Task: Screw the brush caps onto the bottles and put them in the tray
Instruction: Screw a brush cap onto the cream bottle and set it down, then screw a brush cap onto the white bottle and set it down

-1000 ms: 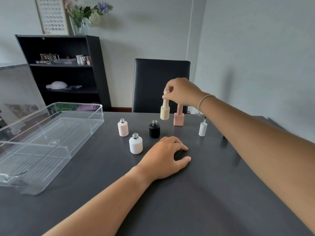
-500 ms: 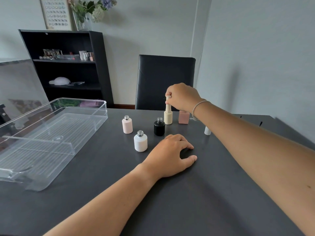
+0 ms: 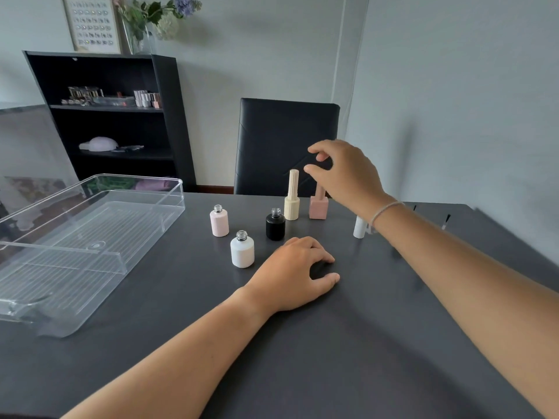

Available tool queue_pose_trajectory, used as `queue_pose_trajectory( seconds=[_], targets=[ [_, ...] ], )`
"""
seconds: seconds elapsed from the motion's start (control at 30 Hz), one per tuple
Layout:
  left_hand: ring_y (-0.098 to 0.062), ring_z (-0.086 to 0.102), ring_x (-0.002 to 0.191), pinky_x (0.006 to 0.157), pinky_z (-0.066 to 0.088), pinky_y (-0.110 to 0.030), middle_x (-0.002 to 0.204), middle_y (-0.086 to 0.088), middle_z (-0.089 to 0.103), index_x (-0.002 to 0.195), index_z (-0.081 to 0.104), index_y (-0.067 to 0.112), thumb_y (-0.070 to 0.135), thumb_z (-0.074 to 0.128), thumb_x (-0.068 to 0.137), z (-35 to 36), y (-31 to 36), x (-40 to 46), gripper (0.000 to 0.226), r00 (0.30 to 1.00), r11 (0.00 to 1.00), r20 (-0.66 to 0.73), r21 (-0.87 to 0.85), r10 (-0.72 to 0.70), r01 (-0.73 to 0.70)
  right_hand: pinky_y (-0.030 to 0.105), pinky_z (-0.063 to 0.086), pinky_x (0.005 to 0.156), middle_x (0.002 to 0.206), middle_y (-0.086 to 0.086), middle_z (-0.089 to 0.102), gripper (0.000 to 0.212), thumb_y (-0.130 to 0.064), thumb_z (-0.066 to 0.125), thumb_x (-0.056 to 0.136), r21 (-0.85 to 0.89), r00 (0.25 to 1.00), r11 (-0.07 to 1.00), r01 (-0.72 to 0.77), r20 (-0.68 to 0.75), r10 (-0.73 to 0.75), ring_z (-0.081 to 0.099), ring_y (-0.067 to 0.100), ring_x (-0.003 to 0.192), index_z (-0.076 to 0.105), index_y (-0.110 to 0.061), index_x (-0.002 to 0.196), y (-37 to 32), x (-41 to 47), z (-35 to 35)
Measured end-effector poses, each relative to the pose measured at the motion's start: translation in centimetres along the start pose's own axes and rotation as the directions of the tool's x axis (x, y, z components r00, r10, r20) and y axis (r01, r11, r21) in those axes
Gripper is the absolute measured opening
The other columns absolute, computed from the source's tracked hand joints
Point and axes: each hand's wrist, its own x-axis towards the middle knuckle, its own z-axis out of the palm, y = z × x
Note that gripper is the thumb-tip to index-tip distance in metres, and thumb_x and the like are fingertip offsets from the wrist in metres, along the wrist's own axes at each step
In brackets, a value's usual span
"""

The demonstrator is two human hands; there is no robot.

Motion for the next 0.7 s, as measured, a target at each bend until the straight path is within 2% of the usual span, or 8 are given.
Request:
queue_pose_trajectory(
  seconds=[0.17, 0.27, 0.4, 0.5, 0.57, 0.63, 0.7],
  targets=[
    [-0.007, 0.049, 0.104, 0.092, 0.039, -0.021, 0.111, 0.009, 0.058, 0.109, 0.065, 0.022, 0.038, 0.058, 0.086, -0.4, 0.3, 0.0, 0.029, 0.999, 0.999, -0.010, -0.020, 0.033, -0.033, 0.009, 0.032, 0.070, 0.114, -0.004, 0.058, 0.036, -0.027, 0.062, 0.083, 0.201, 0.963, 0.970, -0.134, -0.206, 0.176, 0.049, 0.004, 0.096, 0.057, -0.021, 0.118, 2.5, -4.7, -1.9],
    [-0.007, 0.056, 0.098, 0.090, 0.043, -0.021, 0.102, 0.008, 0.063, 0.101, 0.069, 0.019, 0.030, 0.061, 0.085, -1.4, 0.9, -0.2, 0.020, 0.980, 0.990, -0.165, -0.066, 0.112, -0.124, 0.014, 0.032, 0.081, 0.117, -0.006, 0.056, 0.038, -0.026, 0.063, 0.082, 0.279, 0.938, 0.934, -0.225, -0.196, 0.285, 0.051, 0.008, 0.108, 0.055, -0.022, 0.119, 3.9, -6.7, -1.8],
    [-0.013, 0.061, 0.084, 0.078, 0.051, -0.028, 0.090, 0.007, 0.066, 0.092, 0.070, 0.019, 0.023, 0.061, 0.083, -3.8, 1.2, -0.7, 0.014, 0.856, 0.960, -0.509, -0.185, 0.091, -0.212, 0.009, 0.026, 0.084, 0.125, -0.007, 0.053, 0.045, -0.029, 0.063, 0.082, 0.303, 0.937, 0.915, -0.267, -0.138, 0.320, 0.044, 0.002, 0.110, 0.050, -0.023, 0.125, 4.9, -7.9, -0.9],
    [-0.010, 0.058, 0.085, 0.077, 0.046, -0.016, 0.094, 0.019, 0.059, 0.096, 0.067, 0.021, 0.028, 0.057, 0.083, -5.8, -0.2, -1.5, 0.018, 0.746, 0.977, -0.664, -0.117, 0.057, -0.179, 0.019, 0.029, 0.087, 0.131, -0.006, 0.051, 0.052, -0.034, 0.062, 0.083, 0.265, 0.934, 0.909, -0.322, -0.065, 0.350, 0.045, 0.011, 0.120, 0.044, -0.024, 0.131, 5.3, -8.1, -0.3],
    [-0.009, 0.055, 0.088, 0.080, 0.045, -0.019, 0.095, 0.021, 0.055, 0.099, 0.065, 0.025, 0.032, 0.058, 0.082, -6.8, -1.7, -2.2, 0.020, 0.732, 0.989, -0.681, -0.128, -0.033, -0.074, 0.023, 0.031, 0.086, 0.134, -0.003, 0.050, 0.056, -0.035, 0.062, 0.083, 0.235, 0.930, 0.904, -0.358, 0.000, 0.368, 0.045, 0.016, 0.122, 0.040, -0.023, 0.134, 5.4, -8.1, 0.0],
    [-0.012, 0.054, 0.091, 0.082, 0.048, -0.027, 0.096, 0.019, 0.054, 0.103, 0.062, 0.029, 0.029, 0.063, 0.081, -7.2, -3.3, -2.9, 0.022, 0.776, 0.981, -0.613, -0.190, -0.149, 0.038, 0.025, 0.032, 0.084, 0.135, 0.000, 0.050, 0.059, -0.034, 0.062, 0.083, 0.204, 0.924, 0.902, -0.380, 0.048, 0.379, 0.047, 0.020, 0.121, 0.037, -0.022, 0.135, 5.5, -8.1, 0.4],
    [-0.014, 0.055, 0.093, 0.080, 0.048, -0.028, 0.099, 0.020, 0.054, 0.105, 0.060, 0.034, 0.028, 0.069, 0.080, -7.3, -4.4, -3.4, 0.027, 0.833, 0.958, -0.491, -0.246, -0.255, 0.149, 0.027, 0.035, 0.083, 0.134, 0.003, 0.050, 0.061, -0.033, 0.062, 0.083, 0.196, 0.916, 0.895, -0.402, 0.079, 0.394, 0.048, 0.023, 0.119, 0.035, -0.021, 0.136, 5.6, -8.1, 0.6]
  ],
)
